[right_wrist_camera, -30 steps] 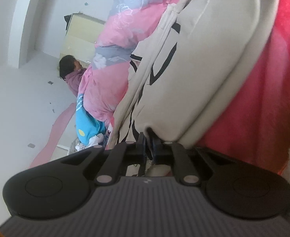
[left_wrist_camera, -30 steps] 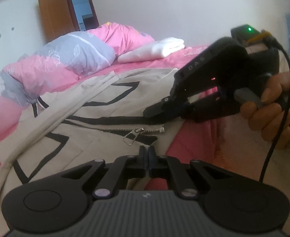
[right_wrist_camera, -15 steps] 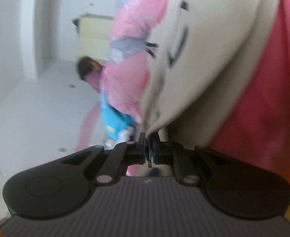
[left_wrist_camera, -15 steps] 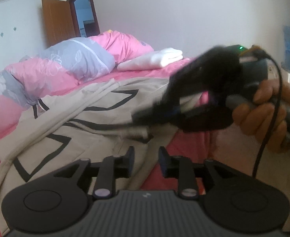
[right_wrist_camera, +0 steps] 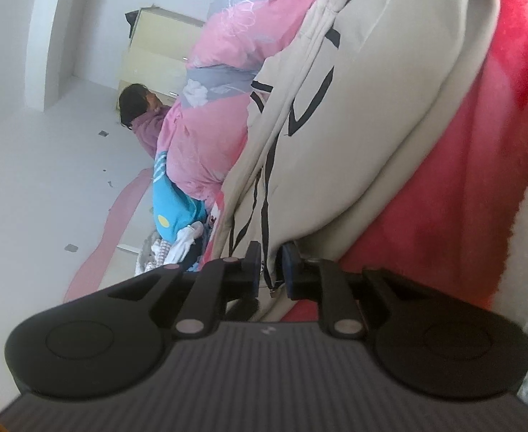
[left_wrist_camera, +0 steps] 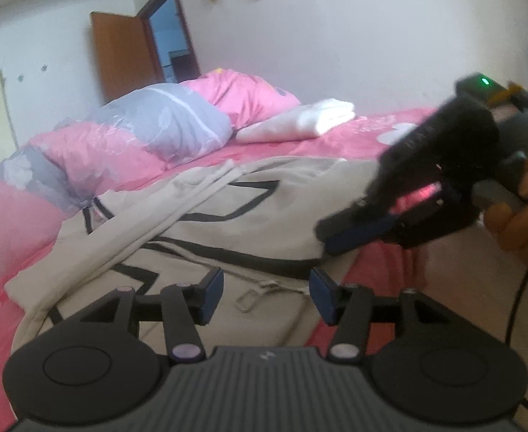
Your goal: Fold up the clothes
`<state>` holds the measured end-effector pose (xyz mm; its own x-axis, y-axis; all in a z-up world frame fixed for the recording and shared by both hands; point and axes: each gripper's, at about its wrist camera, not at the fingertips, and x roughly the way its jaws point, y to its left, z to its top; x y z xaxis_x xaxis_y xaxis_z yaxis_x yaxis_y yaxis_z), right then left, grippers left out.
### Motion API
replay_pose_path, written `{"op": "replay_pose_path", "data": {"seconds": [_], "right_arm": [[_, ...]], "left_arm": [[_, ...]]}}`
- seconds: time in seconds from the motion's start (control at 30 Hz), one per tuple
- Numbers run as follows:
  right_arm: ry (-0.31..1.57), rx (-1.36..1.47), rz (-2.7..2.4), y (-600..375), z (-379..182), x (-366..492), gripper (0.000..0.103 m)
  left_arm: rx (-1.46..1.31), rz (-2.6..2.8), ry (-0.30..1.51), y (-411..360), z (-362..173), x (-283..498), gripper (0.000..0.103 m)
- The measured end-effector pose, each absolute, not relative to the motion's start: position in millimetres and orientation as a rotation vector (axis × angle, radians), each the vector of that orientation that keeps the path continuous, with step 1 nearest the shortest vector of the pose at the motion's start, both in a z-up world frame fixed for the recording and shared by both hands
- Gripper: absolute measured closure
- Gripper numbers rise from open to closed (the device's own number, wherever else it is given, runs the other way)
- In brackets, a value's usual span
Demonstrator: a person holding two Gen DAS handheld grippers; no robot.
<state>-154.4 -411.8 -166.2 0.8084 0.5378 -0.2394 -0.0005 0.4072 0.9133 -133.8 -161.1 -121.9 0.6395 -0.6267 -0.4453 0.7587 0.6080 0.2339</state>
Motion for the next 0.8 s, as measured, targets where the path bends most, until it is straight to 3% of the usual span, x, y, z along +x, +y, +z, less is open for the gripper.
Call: {"op": "replay_pose_path", "data": {"seconds": [0.03, 0.13, 0.63, 0.8], "right_arm": [[0.561, 1.112, 0.361, -411.2, -166.8, -152.3, 0.09], [0.571, 1.113, 0.361, -409.7, -169.8, -144.1, 0.09], [0.568, 1.146, 0.399, -414.5, -184.0, -132.7, 0.09], [0.56, 1.152, 0.407, -415.0, -186.0, -133.0, 0.09]], "left_arm": [[0.402, -0.816, 0.361, -158.2, -120.2, -128.5, 0.059], [0.36, -0.795, 0.436, -154.6, -120.2, -113.0, 0.069], [0.399, -0.857, 0.552, -164.8, -125.1, -88.0, 0.069], [0.433, -0.882, 0.544, -166.7, -124.0, -88.7, 0.078]]}}
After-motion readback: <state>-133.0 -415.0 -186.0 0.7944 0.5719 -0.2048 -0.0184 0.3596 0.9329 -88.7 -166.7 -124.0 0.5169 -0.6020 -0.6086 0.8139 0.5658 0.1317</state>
